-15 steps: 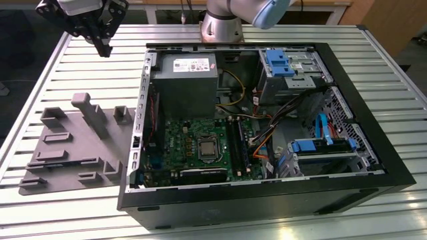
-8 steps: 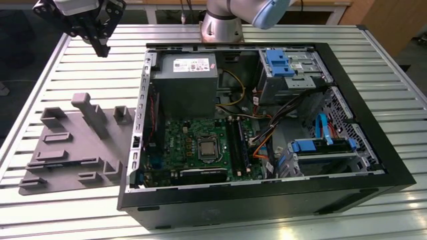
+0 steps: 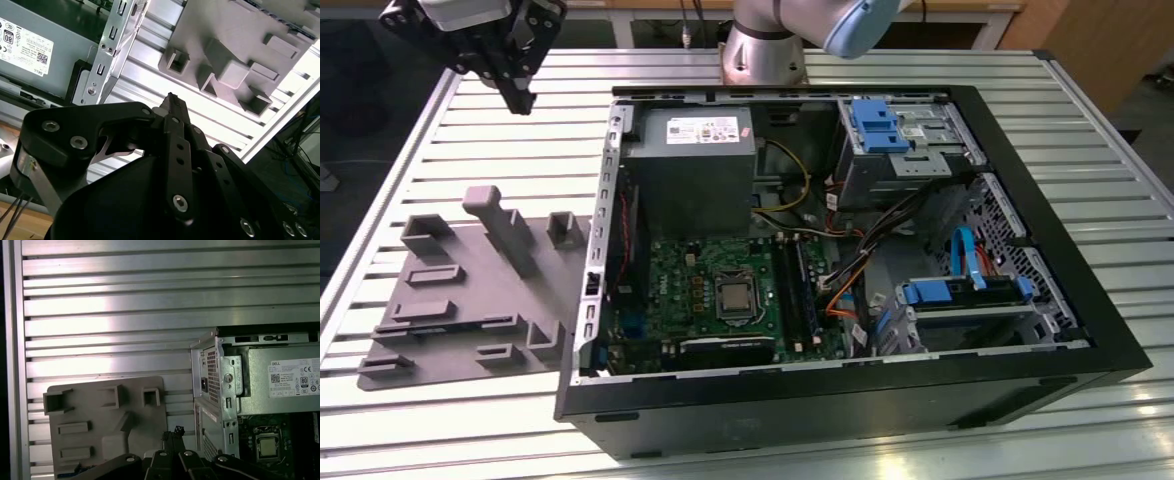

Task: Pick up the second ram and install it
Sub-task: 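Reach for the second ram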

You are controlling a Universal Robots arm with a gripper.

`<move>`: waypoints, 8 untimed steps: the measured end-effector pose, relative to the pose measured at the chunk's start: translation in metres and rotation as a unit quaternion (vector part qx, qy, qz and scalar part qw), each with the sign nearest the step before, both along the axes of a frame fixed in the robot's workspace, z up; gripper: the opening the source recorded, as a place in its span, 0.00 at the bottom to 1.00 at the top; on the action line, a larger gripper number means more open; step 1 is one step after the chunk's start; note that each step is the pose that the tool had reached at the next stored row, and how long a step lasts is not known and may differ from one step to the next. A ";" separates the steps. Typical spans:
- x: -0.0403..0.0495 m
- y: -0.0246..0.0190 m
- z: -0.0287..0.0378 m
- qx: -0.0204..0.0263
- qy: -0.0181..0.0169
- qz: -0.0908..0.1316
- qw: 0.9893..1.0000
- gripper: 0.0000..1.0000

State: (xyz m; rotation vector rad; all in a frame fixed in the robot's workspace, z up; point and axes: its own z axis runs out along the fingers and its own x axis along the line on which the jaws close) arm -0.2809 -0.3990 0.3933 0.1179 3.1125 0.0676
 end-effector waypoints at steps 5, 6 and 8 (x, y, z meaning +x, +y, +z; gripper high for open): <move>-0.0025 0.0000 0.0000 0.000 0.000 0.000 1.000 0.11; -0.0031 0.0000 0.0000 0.000 0.000 0.000 1.000 0.11; -0.0041 0.0000 0.0000 0.000 0.000 0.000 1.000 0.11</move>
